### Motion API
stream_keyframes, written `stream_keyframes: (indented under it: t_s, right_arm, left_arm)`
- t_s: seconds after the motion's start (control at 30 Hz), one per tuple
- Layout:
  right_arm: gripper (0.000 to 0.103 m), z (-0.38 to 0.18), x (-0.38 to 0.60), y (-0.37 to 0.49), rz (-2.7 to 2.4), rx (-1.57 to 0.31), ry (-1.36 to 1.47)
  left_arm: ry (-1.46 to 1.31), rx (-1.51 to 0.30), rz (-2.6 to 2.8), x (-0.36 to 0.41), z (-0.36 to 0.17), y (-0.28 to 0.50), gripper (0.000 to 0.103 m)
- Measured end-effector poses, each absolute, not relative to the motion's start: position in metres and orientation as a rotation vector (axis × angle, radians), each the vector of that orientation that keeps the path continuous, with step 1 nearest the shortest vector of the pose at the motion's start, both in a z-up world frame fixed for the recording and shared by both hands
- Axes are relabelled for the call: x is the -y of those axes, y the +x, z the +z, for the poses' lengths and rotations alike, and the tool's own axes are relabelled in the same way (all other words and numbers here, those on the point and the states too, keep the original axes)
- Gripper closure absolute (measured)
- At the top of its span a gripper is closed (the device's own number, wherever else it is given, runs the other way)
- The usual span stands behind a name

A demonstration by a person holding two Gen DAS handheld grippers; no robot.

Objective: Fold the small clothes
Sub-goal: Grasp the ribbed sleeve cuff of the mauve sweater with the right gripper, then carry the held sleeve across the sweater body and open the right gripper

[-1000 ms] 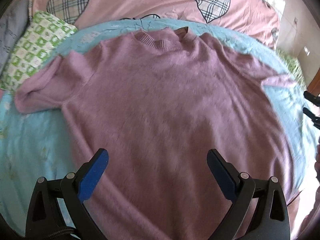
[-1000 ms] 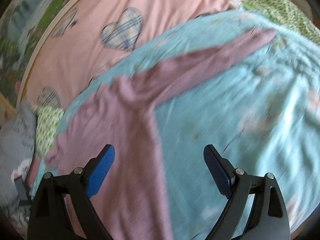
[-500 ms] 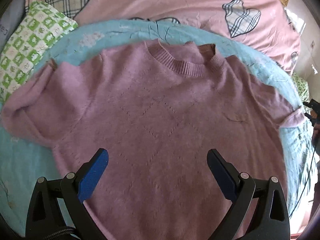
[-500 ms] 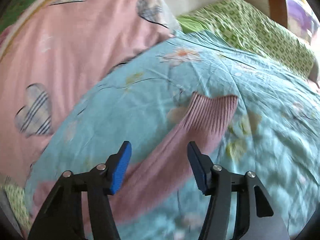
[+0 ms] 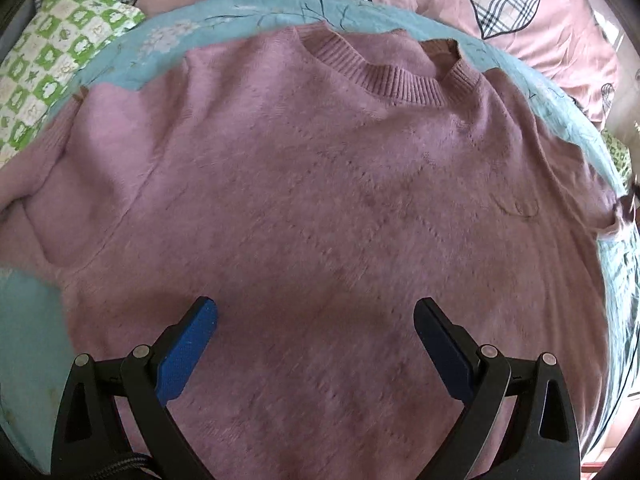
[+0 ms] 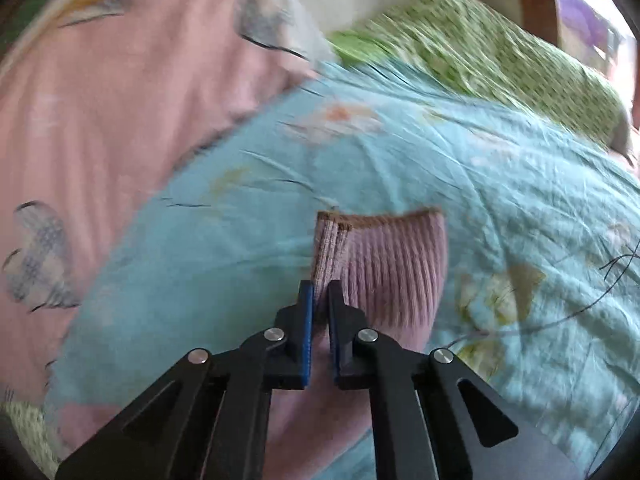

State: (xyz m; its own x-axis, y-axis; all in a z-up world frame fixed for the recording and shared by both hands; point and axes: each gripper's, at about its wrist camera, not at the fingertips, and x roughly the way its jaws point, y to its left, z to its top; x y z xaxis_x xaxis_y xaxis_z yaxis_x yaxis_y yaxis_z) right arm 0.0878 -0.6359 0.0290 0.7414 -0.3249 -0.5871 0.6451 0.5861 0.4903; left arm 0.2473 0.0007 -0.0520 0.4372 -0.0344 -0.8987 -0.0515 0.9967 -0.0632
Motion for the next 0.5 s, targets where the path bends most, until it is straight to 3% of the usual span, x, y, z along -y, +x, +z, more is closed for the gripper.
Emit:
stream_keyframes:
  t_s: [0.17,0.5]
  right_arm:
    - [0.095,0.06,0.538,0.109,-0.25,-0.409,0.709]
    - [0.095,0.038,0.287,0.201,0.354,-0.595,0.639]
  left_arm:
    - [-0.09,-1.124,0.051,-0.022,-0.054,0.219,0.004]
    - [-0.087,-1.104,0.044,-0.061,-0.048,0.155,0.004]
